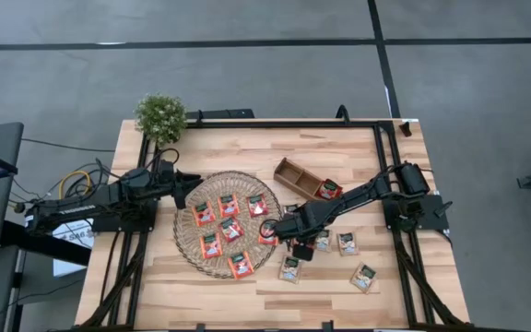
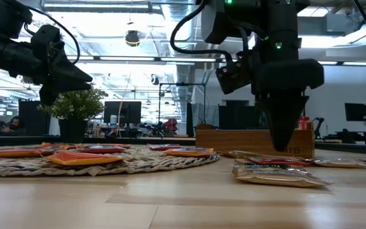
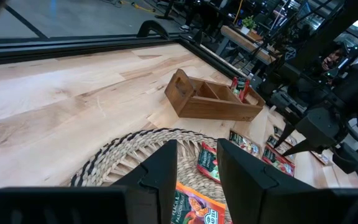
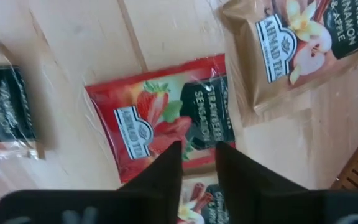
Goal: Pick & Place Tea
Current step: Put the red tea bag into the right section of the wooden organizer
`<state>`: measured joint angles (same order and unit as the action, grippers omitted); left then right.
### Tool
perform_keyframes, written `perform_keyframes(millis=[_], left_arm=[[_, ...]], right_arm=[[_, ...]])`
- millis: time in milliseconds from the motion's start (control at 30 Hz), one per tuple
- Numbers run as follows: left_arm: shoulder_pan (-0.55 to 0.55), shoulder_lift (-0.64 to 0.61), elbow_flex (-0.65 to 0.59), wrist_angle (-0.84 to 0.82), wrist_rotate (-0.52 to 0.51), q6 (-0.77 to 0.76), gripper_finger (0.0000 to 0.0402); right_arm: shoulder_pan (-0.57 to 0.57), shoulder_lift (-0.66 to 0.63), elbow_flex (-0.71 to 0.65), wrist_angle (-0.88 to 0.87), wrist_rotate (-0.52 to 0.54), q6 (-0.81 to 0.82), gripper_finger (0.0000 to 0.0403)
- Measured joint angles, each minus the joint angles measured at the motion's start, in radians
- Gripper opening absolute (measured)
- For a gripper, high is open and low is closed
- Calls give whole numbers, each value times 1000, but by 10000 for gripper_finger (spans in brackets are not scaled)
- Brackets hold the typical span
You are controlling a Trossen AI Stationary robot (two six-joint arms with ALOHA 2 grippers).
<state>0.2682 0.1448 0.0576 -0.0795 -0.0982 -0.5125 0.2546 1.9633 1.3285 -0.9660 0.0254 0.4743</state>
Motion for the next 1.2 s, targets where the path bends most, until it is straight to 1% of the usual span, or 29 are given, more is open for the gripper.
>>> perform_keyframes(millis=[200,300,400,500,667,1067,1200], left_arm=[[0,0,0,0,0,0,105],[0,0,0,0,0,0,105],[0,0,0,0,0,0,105],[0,0,0,0,0,0,105],[0,0,0,0,0,0,105],[0,0,0,0,0,1,105],[0,0,0,0,0,1,105]], right_arm=[[-5,0,-5,-11,2,-57,166],[-15,0,-16,-7,1,-57,194],[-28,0,-17,-3,2,-59,218],[-38,0,-18,26,0,-65,232],[-53,0,-19,74,-24,-67,237],[-90,-6,-90,150,-107,-65,235],[-102,-6,-92,155,-129,-64,224]])
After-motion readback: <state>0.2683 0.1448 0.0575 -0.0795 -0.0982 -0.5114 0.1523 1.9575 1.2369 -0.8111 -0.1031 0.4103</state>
